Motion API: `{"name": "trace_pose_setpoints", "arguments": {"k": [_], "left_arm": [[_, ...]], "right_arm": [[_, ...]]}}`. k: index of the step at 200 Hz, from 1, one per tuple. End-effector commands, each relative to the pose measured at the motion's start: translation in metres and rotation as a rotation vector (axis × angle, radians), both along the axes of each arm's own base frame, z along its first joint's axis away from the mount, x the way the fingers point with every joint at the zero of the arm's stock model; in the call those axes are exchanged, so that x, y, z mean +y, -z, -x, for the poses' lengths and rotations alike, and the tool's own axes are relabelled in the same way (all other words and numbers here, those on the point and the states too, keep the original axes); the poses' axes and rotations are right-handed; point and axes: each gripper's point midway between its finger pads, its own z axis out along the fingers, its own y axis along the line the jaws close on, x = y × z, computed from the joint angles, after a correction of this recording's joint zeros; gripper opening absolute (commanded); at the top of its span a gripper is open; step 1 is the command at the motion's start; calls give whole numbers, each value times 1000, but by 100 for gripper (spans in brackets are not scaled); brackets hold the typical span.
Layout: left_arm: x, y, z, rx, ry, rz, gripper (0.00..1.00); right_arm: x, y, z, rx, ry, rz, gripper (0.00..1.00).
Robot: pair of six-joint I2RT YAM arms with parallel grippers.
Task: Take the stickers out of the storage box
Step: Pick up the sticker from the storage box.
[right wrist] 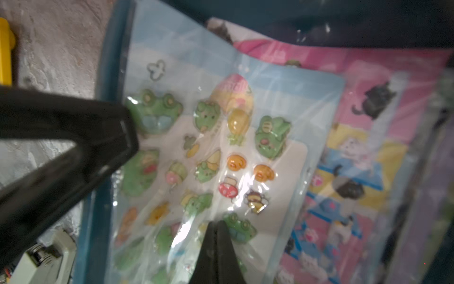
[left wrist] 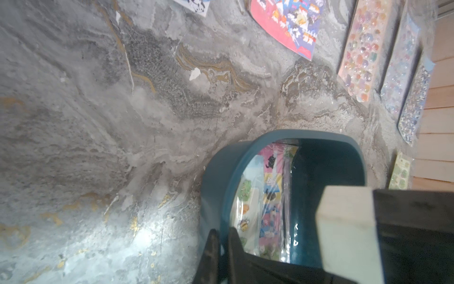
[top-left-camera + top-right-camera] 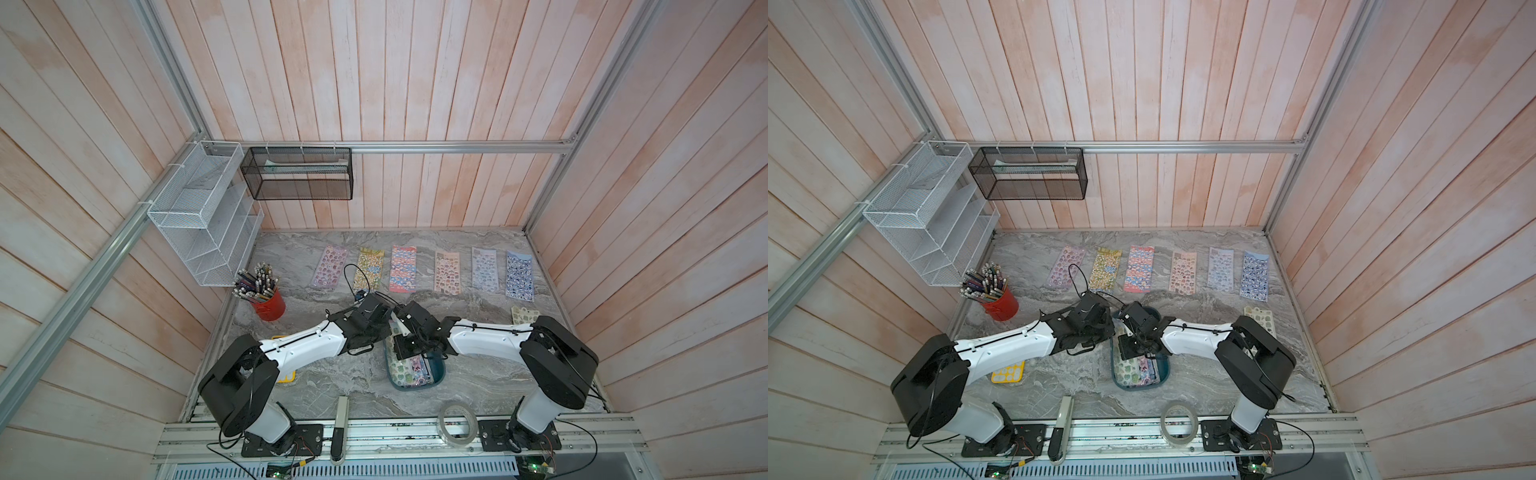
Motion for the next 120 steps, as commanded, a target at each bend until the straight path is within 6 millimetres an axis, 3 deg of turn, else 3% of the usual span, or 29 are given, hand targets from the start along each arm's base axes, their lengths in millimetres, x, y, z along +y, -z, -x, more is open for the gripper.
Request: {"name": "trace_pose_setpoints", "arguments": {"k": [1,8,29,54,80,120], "left_arm": [[-12,3,3,27,18,23,8],[-11,0,2,21,15,23,18],[-9,-12,1,-11,5,36,35],[2,-26,-3,-59,-26,20,50],[10,-32,-6,-79,-40,11,56],[21,-23,-7,-60,-50,-45,57]], "right_arm": [[2,39,34,144,-64,4,0],[1,41,34,144,-58,1,0],[-2,45,35,141,-34,-7,0],[2,37,31,110,-12,-73,0],[4,27,23,44,-26,-84,0],[8,8,16,-33,-20,-155,0]]}}
